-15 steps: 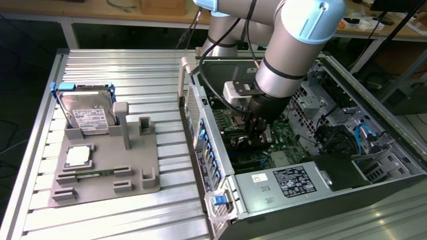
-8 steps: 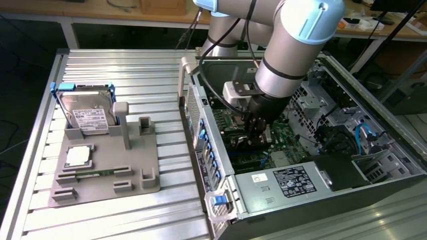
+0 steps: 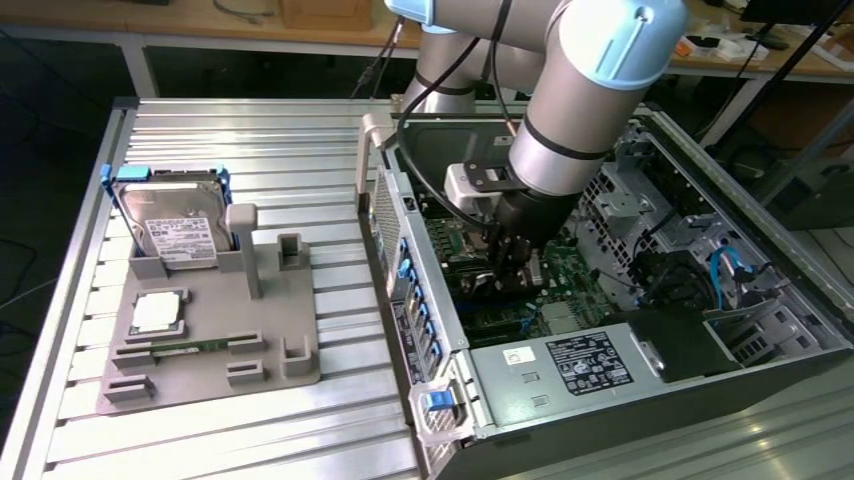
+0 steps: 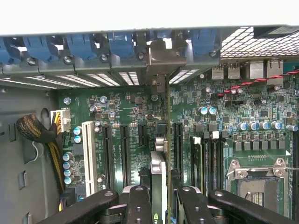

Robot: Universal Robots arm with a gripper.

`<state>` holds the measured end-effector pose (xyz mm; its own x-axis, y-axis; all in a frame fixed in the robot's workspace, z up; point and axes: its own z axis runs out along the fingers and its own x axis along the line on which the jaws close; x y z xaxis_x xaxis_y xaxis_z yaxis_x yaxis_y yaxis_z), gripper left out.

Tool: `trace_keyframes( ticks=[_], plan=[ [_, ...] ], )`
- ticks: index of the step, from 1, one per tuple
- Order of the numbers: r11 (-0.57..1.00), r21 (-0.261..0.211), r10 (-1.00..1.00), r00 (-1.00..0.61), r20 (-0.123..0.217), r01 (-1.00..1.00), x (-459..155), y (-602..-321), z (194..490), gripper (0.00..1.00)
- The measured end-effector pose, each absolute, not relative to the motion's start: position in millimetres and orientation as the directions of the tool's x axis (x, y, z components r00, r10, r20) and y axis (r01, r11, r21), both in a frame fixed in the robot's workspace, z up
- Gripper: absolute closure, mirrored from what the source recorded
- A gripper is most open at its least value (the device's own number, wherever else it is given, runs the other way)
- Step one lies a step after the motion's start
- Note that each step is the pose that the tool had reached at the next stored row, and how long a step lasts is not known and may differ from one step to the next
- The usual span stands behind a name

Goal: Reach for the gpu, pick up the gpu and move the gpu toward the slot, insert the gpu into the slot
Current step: 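Insert the gpu into the slot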

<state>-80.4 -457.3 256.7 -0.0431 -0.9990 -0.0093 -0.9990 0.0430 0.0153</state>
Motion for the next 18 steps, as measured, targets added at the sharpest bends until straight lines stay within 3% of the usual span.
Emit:
trace_keyframes(
  ticks=[18],
  plan=[
    [0.043,0.017,-0.999,-0.043,-0.01,-0.999,-80.7,-457.1,247.6,0.73]
  ],
)
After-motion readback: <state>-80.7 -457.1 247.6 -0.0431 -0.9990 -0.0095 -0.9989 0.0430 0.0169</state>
